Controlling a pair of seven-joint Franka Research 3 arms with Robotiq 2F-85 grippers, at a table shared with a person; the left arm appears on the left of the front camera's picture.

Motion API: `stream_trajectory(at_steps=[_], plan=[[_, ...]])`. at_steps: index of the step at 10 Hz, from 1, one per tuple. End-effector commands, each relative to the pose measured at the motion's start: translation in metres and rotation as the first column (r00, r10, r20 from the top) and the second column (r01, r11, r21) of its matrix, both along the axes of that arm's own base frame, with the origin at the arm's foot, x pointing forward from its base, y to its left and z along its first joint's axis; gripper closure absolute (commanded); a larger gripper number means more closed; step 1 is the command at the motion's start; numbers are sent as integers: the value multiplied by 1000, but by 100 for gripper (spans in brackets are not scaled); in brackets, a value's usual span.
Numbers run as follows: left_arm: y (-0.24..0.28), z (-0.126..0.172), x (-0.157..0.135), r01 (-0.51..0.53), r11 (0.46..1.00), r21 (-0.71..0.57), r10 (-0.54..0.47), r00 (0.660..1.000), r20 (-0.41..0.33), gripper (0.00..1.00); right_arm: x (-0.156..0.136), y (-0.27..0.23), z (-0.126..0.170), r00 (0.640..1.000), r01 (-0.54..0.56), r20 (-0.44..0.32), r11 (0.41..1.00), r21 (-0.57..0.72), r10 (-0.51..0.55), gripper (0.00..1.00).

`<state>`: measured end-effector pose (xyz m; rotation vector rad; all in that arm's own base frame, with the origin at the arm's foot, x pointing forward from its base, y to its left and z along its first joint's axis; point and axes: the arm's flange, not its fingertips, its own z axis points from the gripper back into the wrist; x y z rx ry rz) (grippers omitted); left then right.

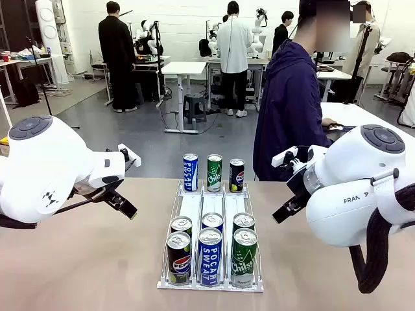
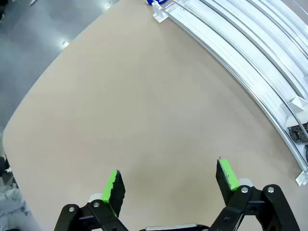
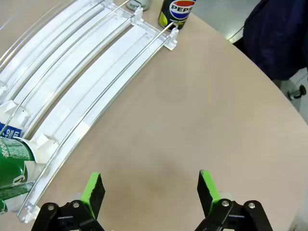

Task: Retrieve and hand over the desired beverage to the person.
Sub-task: Pick up a can of the same type that the person held from the Automatic Can Dispenser.

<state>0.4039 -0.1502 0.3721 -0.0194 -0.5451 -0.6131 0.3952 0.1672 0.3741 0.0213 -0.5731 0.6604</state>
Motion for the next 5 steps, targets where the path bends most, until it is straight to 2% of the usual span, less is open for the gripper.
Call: stream_trajectory(at_steps=[1,5], plan=[[0,0,0,0,1000,0,0,1000,0,0,0,0,0,1000,0,0,1000,0,0,0],[0,0,0,0,1000,0,0,1000,0,0,0,0,0,1000,0,0,1000,0,0,0]])
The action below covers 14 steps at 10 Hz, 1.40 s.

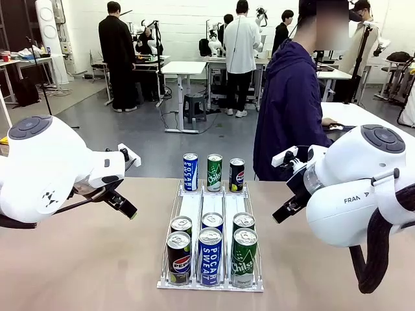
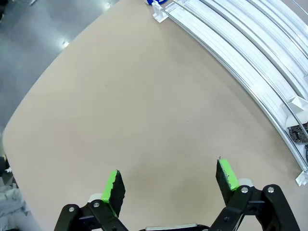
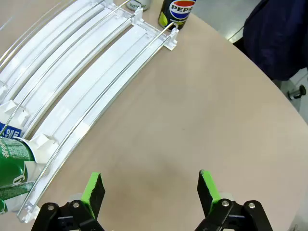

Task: Retrieve and hand over the desired beverage to the person.
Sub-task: Pick up a can of the same type that the person held from the Automatic Can Dispenser.

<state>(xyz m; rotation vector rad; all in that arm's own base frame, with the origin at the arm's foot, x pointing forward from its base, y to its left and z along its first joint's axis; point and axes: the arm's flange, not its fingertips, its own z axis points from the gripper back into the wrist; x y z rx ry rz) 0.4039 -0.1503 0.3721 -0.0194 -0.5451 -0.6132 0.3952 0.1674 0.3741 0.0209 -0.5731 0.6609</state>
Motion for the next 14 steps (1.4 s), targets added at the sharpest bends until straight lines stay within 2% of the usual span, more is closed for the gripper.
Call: stream_trajectory(at_steps=[1,11,12,13,14], plan=[[0,0,0,0,1000,0,0,1000,0,0,0,0,0,1000,0,0,1000,0,0,0],[0,0,0,0,1000,0,0,1000,0,0,0,0,0,1000,0,0,1000,0,0,0],[1,39,-19,12,1000,-19,-11,999,35,0,-29,-9,40,997,-10,75,1000,14,9,0],[1,84,-32,18,1000,-18,-17,999,35,0,-56,-21,89,991,10,133,1000,27,-13,0],[2,134,-42,21,1000,2,-21,997,77,0,-76,-41,149,989,27,146,999,27,-31,0]])
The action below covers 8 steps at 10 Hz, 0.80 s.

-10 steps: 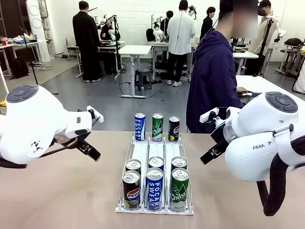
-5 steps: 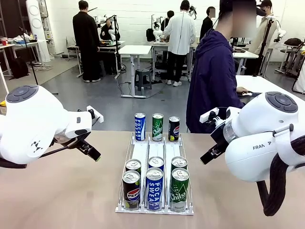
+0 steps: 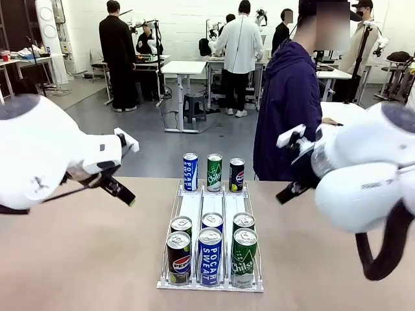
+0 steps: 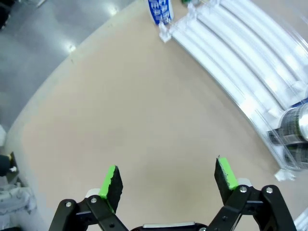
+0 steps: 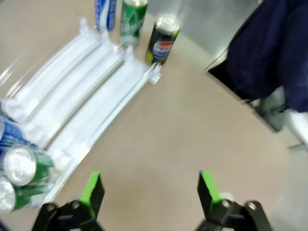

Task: Retrieve and hand over the desired beverage to the person.
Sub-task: Pick up a can of the same type that the person held from the Automatic Can Dispenser.

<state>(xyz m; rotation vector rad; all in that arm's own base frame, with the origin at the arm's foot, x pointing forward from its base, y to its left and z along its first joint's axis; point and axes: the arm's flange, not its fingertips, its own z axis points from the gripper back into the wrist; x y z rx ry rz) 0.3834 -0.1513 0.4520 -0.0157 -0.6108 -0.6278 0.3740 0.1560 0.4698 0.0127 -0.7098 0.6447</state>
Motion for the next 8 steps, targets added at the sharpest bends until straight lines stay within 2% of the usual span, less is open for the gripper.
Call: stream_trajectory(at_steps=[1,2,3,4,5,6,7,8], plan=[[1,97,-31,4,1000,4,-4,999,35,0,-70,-40,100,999,25,36,1000,-14,-24,0],[-2,133,-41,17,1000,0,-17,998,54,0,-85,-49,143,995,58,75,998,-3,-58,0],[-3,160,-46,15,1000,-1,-14,997,70,0,-95,-55,173,994,64,93,998,2,-64,0],[-1,180,-58,-5,1000,-12,6,994,106,0,-102,-54,188,994,58,92,998,0,-58,0],[1,188,-75,-23,1000,-14,25,985,168,0,-102,-53,186,992,96,85,994,-50,-91,0],[4,181,-64,20,1000,-6,-19,994,105,0,-118,-59,188,993,49,110,998,42,-53,0],[4,181,-64,20,1000,-6,-19,994,105,0,-118,-59,188,993,49,110,998,42,-53,0],[4,181,-64,20,1000,-6,-19,994,105,0,-125,-61,205,992,60,109,998,20,-62,0]])
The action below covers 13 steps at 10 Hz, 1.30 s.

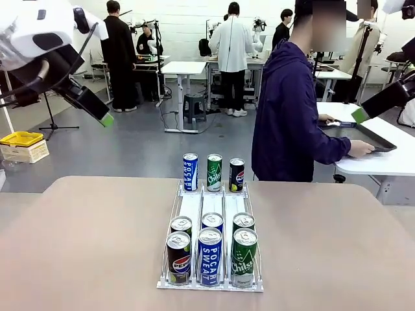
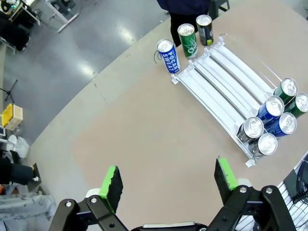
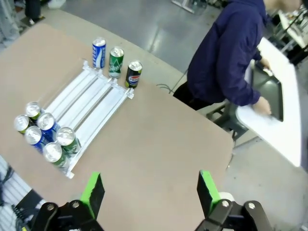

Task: Retrieve and hand over the desired beverage to the person.
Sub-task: Pick up a can of the same type that the person held from the Automatic Can Dispenser.

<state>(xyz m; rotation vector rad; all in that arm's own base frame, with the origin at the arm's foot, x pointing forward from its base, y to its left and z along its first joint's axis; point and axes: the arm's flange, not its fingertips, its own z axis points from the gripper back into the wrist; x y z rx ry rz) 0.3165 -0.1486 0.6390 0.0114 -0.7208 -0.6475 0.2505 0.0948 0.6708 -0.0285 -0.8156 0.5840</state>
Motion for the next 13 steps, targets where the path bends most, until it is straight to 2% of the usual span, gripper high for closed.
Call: stream_trajectory(at_steps=[1,2,3,4,5,7,10,12,13], plan=[[1,8,-3,1,1000,-6,-1,1000,16,0,12,-34,-12,987,-100,-111,985,142,116,0],[42,18,7,169,972,-165,-189,975,-118,0,23,-75,-15,954,-190,-176,941,279,244,0],[84,24,15,246,939,-240,-290,942,-168,0,34,-116,-20,941,-197,-182,901,388,284,0],[124,23,25,270,909,-319,-340,921,-188,0,44,-152,-28,934,-172,-199,860,481,298,0],[164,16,38,250,875,-415,-358,911,-207,0,56,-186,-38,942,-106,-208,821,561,264,0],[209,8,52,133,865,-484,-293,917,-271,0,58,-219,-41,966,-4,-201,786,619,164,0],[257,6,34,43,819,-572,-217,946,-239,0,31,-237,-31,991,53,-131,781,622,37,0],[256,9,21,30,819,-574,-193,955,-226,0,23,-236,-27,992,55,-125,792,609,27,0],[250,9,18,49,831,-554,-203,954,-219,0,33,-247,-23,988,54,-148,783,619,49,0]])
